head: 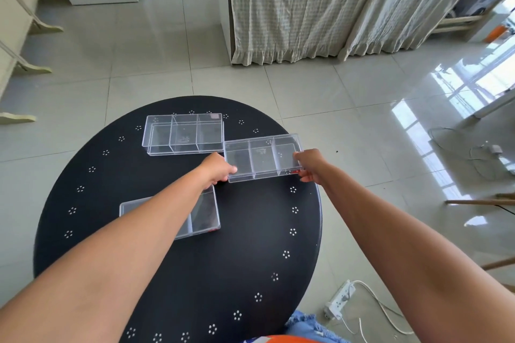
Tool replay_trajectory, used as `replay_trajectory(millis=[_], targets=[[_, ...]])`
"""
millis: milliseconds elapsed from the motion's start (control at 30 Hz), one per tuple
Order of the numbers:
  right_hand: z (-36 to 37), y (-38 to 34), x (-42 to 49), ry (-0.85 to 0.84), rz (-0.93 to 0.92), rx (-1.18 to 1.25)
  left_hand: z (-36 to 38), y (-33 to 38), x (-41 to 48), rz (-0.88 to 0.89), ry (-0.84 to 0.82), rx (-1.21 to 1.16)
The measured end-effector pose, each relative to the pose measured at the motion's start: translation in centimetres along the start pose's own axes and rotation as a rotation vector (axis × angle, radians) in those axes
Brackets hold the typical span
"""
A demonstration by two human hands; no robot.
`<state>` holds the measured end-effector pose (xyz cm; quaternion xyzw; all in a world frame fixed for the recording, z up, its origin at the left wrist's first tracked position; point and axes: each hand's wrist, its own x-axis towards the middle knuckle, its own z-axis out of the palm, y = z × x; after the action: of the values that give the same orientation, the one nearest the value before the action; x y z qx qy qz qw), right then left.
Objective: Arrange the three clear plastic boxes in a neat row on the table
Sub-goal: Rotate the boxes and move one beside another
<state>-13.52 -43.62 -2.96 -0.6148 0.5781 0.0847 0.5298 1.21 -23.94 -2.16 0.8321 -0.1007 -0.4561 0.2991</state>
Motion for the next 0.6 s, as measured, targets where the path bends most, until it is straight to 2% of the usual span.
replay_trajectory(millis=[233,367,500,600], targets=[[0.3,0.2,0.5,0.028,-0.007,-0.062,-0.3,-0.2,-0.1,0.022,0.026,0.059],[0.3,-0.4,0.8,0.116,-0.06,-0.098,-1.2,0.3,-0.8,0.082,0.074,0.165],[0.4,-2.5,0.3,0.303,-0.17,-0.252,-3.7,0.2,-1.6,0.192,0.21,0.212],[1.6,-4.8,-0.4,0.318,-0.35,-0.306,-6.7,-0.7,-1.4,0.248,0.397,0.141]])
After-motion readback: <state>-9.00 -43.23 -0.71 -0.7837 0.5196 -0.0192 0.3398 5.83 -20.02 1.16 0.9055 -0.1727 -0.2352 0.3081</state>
